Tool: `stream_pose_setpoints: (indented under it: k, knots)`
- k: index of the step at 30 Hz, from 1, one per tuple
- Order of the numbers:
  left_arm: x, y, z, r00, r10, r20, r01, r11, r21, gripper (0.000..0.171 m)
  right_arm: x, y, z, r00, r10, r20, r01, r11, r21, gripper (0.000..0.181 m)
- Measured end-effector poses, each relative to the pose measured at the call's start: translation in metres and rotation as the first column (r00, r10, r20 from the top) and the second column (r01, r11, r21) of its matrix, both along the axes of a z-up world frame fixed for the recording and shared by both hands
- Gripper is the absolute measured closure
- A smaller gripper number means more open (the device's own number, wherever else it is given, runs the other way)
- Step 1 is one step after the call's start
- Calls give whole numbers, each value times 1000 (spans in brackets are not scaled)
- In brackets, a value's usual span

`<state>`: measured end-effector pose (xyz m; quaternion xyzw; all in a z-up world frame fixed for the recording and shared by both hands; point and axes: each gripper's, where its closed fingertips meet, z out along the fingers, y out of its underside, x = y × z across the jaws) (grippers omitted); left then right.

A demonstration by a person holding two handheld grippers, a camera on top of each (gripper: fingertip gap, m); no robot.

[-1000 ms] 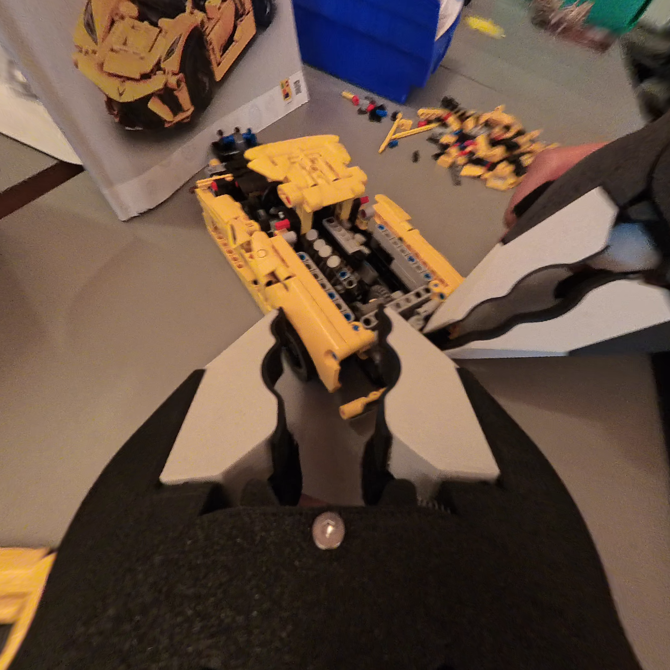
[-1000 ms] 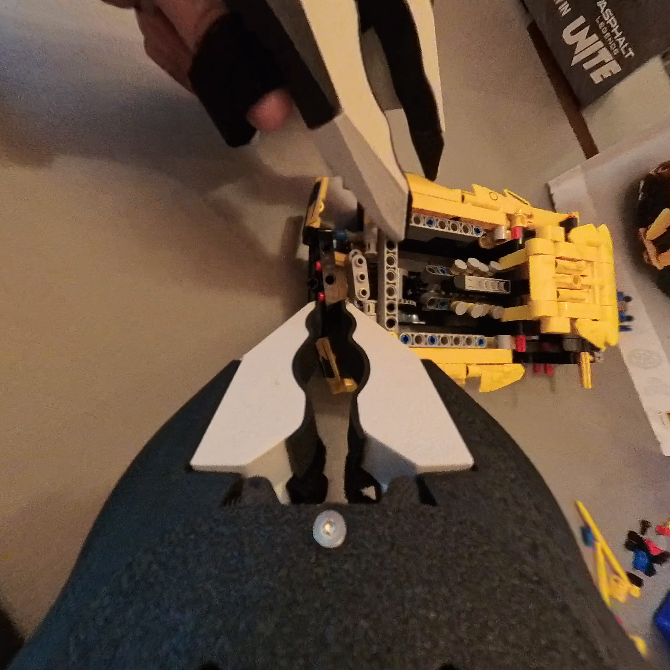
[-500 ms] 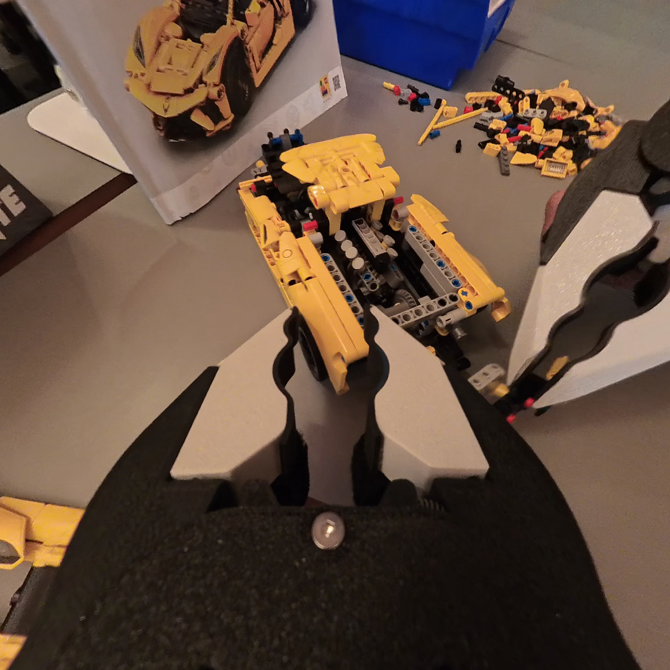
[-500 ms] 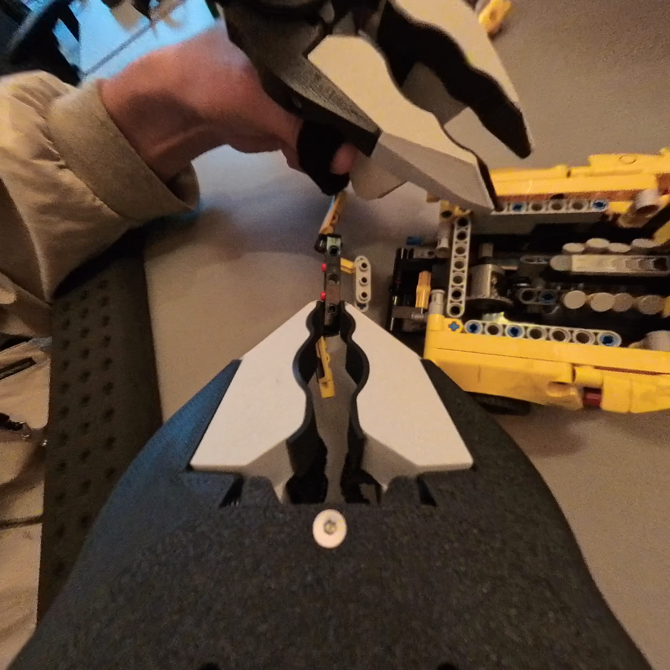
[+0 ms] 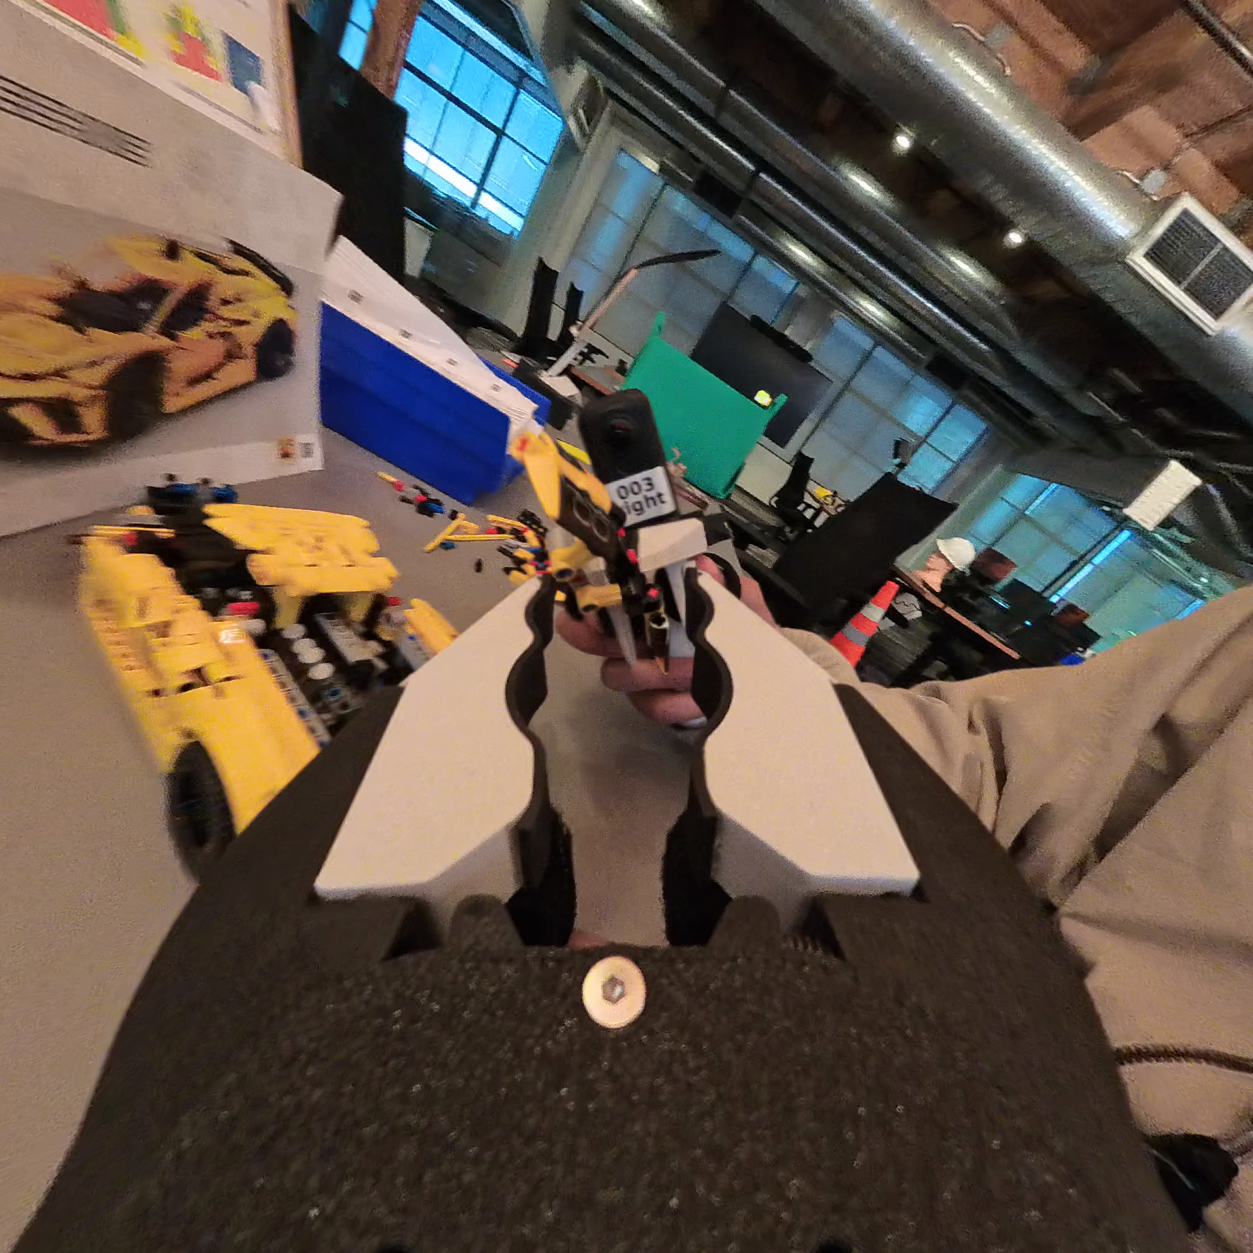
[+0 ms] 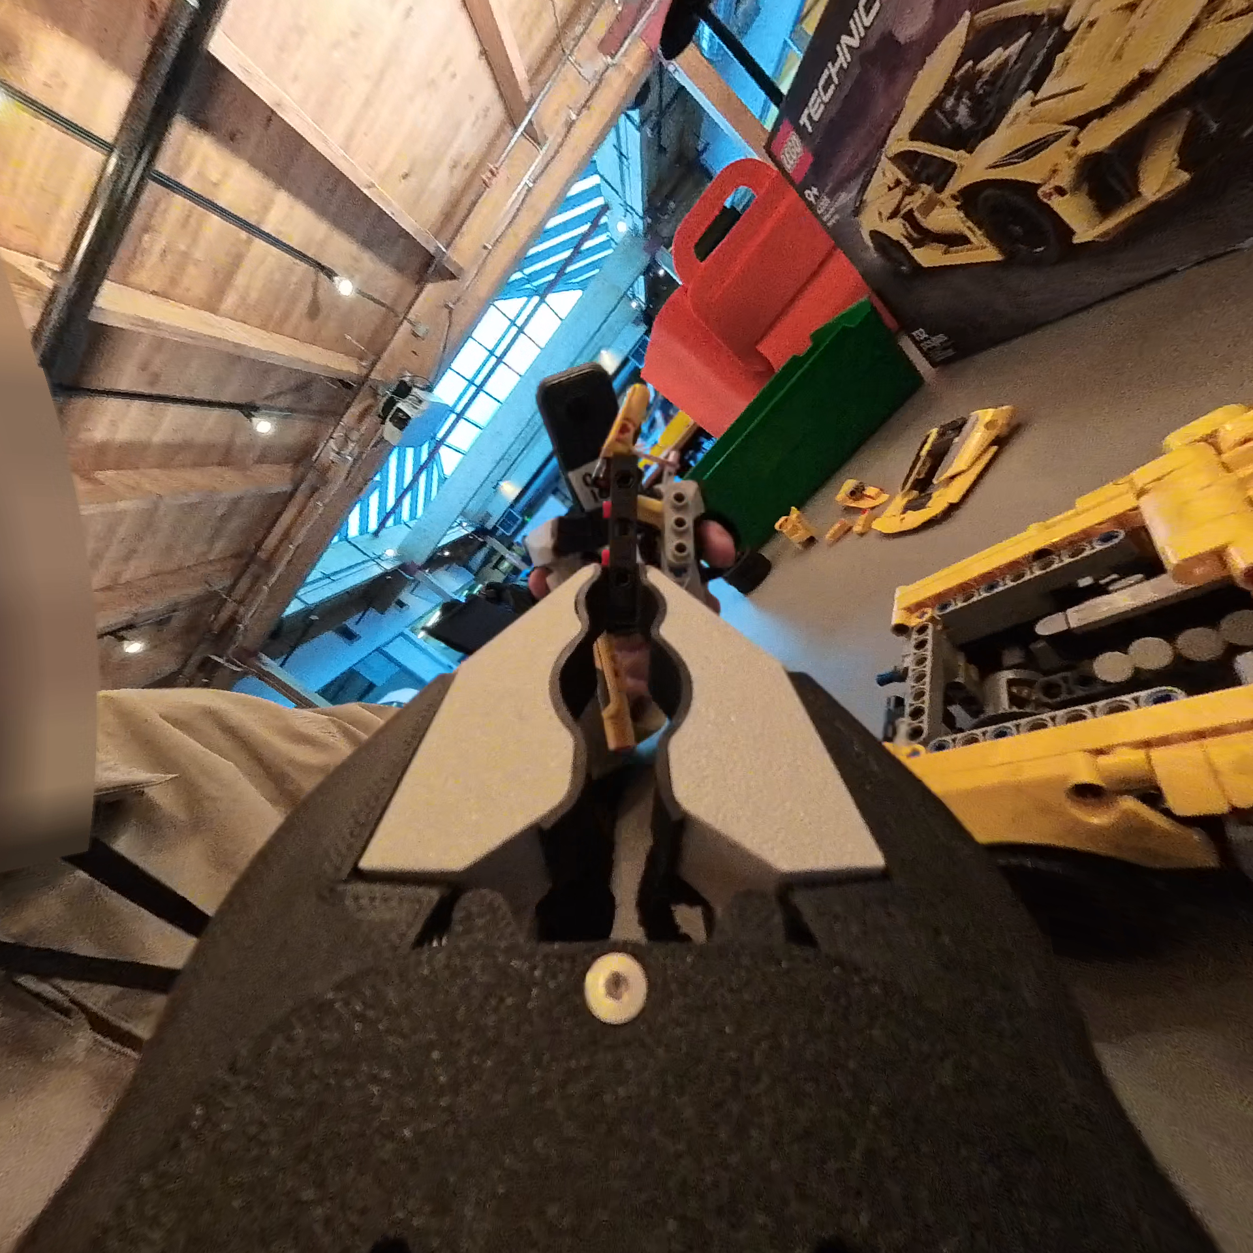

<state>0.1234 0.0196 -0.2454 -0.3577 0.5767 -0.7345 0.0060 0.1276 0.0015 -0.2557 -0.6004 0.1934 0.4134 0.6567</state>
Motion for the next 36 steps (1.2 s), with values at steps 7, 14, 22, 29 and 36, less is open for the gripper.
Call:
stream_pose_setpoints:
  k: [7, 14, 22, 29, 36]
  knots:
    - [13, -7, 3, 996, 75, -41, -80, 989, -128, 132, -8, -1, 20, 998, 39, -56, -31, 991, 130, 176]
    - [13, -2, 19, 996, 93, -18, -94, 965, -243, 150, -5, 7, 20, 999, -49, -13, 51, 989, 135, 176]
    - [7, -11, 13, 999, 39, -33, -45, 980, -195, 129, -20, 24, 3, 993, -55, 104, 52, 998, 25, 175]
    - [6, -7, -1, 998, 59, -4, -59, 998, -12, 147, -21, 23, -2, 978, -20, 207, 27, 999, -28, 168]
    - [-24, -36, -12, 987, -161, 20, 158, 982, 105, 147, -7, -14, 29, 997, 63, 51, -70, 987, 146, 144]
